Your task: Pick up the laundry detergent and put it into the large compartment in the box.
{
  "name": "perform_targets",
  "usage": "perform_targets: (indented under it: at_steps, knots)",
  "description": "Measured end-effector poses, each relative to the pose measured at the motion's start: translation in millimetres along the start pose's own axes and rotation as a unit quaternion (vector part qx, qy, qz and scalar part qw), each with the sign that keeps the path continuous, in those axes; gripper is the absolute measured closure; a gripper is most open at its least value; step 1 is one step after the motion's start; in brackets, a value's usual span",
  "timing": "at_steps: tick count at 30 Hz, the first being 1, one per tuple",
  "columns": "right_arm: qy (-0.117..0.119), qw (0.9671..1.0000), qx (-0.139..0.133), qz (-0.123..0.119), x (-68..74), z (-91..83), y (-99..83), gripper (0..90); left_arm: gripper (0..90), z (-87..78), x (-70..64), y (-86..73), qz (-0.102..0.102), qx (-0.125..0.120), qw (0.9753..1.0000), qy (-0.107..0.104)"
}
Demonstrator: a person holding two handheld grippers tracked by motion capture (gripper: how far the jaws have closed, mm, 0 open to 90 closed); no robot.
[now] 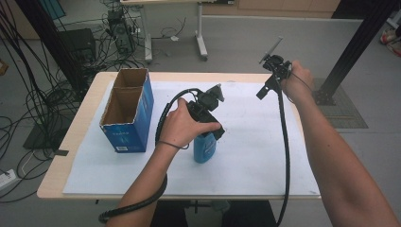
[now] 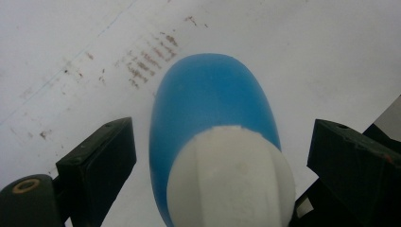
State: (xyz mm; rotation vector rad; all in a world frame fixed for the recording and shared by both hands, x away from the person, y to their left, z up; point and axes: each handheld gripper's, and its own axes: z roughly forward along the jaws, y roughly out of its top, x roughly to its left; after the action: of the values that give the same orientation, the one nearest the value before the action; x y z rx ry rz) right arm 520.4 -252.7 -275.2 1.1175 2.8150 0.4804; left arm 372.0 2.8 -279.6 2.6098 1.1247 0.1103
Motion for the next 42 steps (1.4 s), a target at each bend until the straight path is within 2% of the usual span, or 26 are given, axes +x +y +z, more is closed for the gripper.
perform_targets:
  at_steps: [42]
  knots:
    - [-0.002,1.0000,0.001,-0.002,1.2,-1.0,0.4,4.6,8.7,-4.5,-0.3,-1.1,-0.003,-0.005,1.0000,0.003]
